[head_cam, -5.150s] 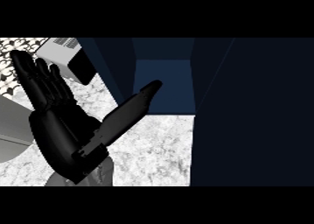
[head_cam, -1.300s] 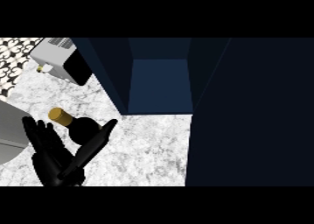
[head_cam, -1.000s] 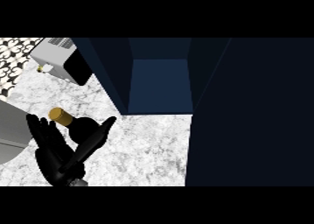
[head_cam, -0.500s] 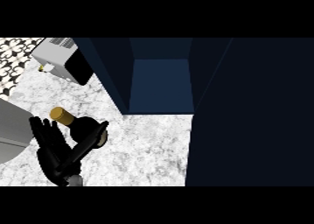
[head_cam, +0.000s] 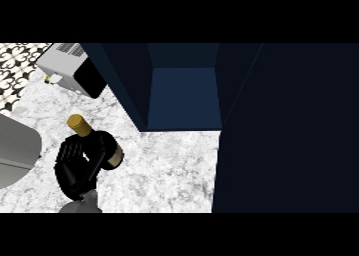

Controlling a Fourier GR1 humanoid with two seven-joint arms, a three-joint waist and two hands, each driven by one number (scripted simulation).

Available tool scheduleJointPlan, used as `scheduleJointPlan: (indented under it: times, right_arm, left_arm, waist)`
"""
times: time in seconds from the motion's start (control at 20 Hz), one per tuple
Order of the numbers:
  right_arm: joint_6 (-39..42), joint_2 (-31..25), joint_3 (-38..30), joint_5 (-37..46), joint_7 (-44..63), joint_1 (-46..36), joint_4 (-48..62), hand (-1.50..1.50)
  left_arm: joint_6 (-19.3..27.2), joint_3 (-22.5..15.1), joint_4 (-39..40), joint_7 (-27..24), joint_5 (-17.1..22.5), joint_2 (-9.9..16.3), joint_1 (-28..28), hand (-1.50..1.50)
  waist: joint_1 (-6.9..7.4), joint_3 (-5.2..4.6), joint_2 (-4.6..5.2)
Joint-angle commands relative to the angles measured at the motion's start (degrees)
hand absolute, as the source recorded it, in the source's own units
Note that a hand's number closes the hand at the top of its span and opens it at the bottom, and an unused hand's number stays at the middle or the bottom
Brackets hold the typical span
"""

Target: Pick up the wine, place it into the cabinet and close the cabinet

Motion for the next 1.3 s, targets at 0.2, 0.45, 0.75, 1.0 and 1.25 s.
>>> scheduleJointPlan:
  times: [0.2,0.45,0.75,1.0,1.25]
  right_arm:
    - [-1.30,1.02,0.03,-2.78,2.31,-0.05,-5.62,-1.50]
    - [-1.10,1.70,1.41,-0.78,0.55,-0.73,-2.89,-1.50]
    - [0.17,-0.56,-1.55,-4.66,5.00,0.66,-7.33,-1.50]
    - [1.75,-1.28,-4.59,-9.27,5.63,0.54,-8.07,-1.50]
    - [3.49,0.88,-3.84,-7.01,-0.43,5.27,-5.41,-1.50]
  left_arm:
    - [-8.90,-4.92,8.18,3.24,-5.42,8.01,-2.11,1.50]
    - [-27.16,-12.90,4.76,5.28,-7.66,16.89,3.29,1.50]
    - [-30.72,-9.67,6.70,-2.43,-10.41,17.54,1.64,1.50]
    - [-29.07,-6.37,0.42,-2.74,-10.71,19.44,3.33,1.50]
    - [-29.17,-9.41,-16.17,8.30,-7.53,18.96,6.20,1.50]
  waist:
    - [-0.27,-0.16,0.15]
    - [0.16,-0.17,0.06]
    - [0.42,-0.17,0.14]
    - [0.62,-0.14,0.08]
    - [0.81,-0.03,-0.07]
